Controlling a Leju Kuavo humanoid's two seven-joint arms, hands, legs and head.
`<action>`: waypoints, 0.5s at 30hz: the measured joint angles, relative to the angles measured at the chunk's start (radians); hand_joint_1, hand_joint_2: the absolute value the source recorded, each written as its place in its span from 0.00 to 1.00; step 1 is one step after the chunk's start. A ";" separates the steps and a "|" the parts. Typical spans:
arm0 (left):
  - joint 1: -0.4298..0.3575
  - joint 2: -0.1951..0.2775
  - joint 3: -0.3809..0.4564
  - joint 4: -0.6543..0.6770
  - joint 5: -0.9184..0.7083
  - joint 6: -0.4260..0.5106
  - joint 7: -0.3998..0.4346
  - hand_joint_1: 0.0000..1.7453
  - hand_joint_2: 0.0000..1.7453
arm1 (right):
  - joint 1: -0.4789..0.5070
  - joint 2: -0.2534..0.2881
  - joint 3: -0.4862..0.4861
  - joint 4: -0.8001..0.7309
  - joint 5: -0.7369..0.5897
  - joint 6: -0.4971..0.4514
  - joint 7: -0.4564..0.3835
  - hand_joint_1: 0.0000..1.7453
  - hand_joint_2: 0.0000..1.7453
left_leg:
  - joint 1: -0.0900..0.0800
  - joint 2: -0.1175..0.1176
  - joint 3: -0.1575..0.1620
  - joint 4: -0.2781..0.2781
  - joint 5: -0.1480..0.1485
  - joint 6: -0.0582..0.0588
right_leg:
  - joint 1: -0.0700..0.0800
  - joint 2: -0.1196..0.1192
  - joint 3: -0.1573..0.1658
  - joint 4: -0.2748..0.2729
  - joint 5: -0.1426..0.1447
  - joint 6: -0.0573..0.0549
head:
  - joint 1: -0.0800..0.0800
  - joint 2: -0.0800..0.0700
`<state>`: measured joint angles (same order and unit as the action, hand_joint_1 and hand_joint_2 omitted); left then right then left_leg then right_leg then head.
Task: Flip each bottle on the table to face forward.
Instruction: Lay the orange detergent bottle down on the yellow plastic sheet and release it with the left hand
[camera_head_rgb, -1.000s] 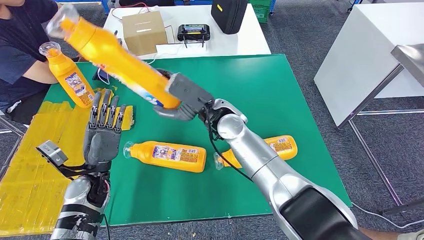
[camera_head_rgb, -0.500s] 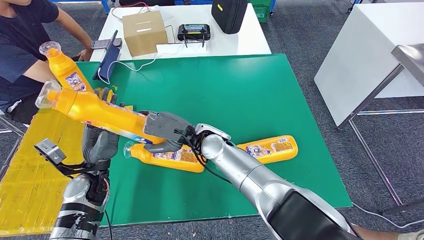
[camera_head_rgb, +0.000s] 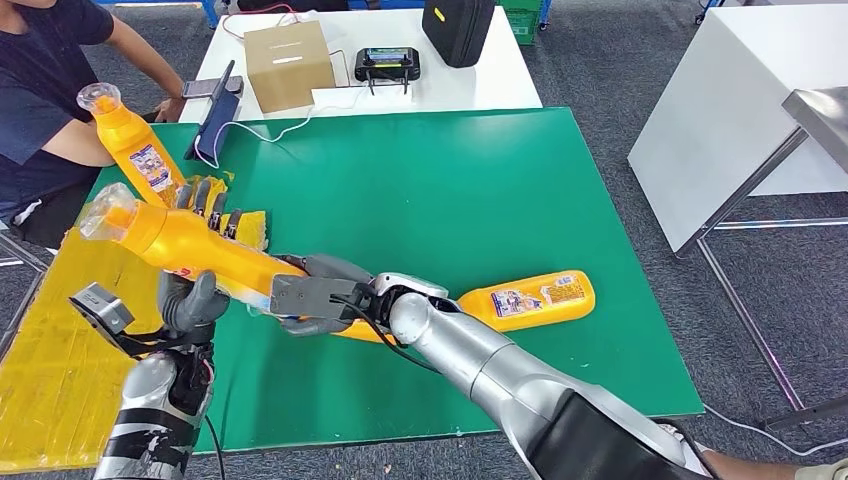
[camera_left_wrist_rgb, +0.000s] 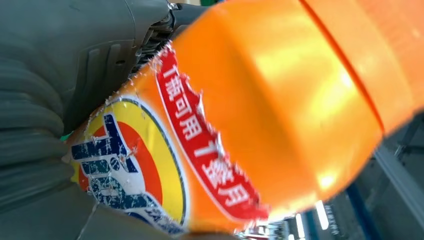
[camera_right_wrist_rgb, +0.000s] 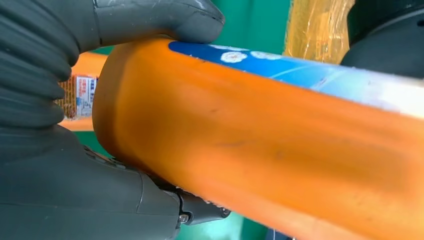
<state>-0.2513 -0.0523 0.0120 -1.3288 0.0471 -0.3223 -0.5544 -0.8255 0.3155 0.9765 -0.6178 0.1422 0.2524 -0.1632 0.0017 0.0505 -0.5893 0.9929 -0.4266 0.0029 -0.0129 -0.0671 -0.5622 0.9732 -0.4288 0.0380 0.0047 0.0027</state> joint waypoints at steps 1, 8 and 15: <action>0.001 0.003 -0.001 0.001 -0.019 0.000 -0.011 1.00 1.00 | 0.000 0.000 0.006 0.000 -0.004 -0.001 0.000 1.00 1.00 | 0.000 0.000 0.000 0.000 0.000 0.000 | 0.000 0.000 0.000 0.000 0.000 0.000 | 0.000 0.000; 0.002 0.016 -0.004 0.013 -0.083 -0.004 -0.047 1.00 1.00 | 0.000 -0.002 0.034 0.007 -0.017 -0.013 -0.004 1.00 1.00 | 0.000 0.000 0.000 0.000 0.000 0.000 | 0.000 0.000 0.000 0.000 0.000 0.000 | 0.000 0.000; 0.001 0.020 -0.007 0.016 -0.090 -0.006 -0.051 1.00 1.00 | 0.003 -0.001 0.046 0.011 -0.017 -0.014 -0.007 1.00 1.00 | 0.000 0.000 0.000 0.000 0.000 0.000 | 0.000 0.000 0.000 0.000 0.000 0.000 | 0.000 0.000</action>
<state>-0.2500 -0.0318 0.0046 -1.3130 -0.0426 -0.3281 -0.6059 -0.8224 0.3142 1.0227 -0.6065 0.1250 0.2380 -0.1705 0.0016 0.0505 -0.5893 0.9930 -0.4266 0.0029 -0.0129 -0.0672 -0.5622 0.9732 -0.4288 0.0380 0.0049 0.0027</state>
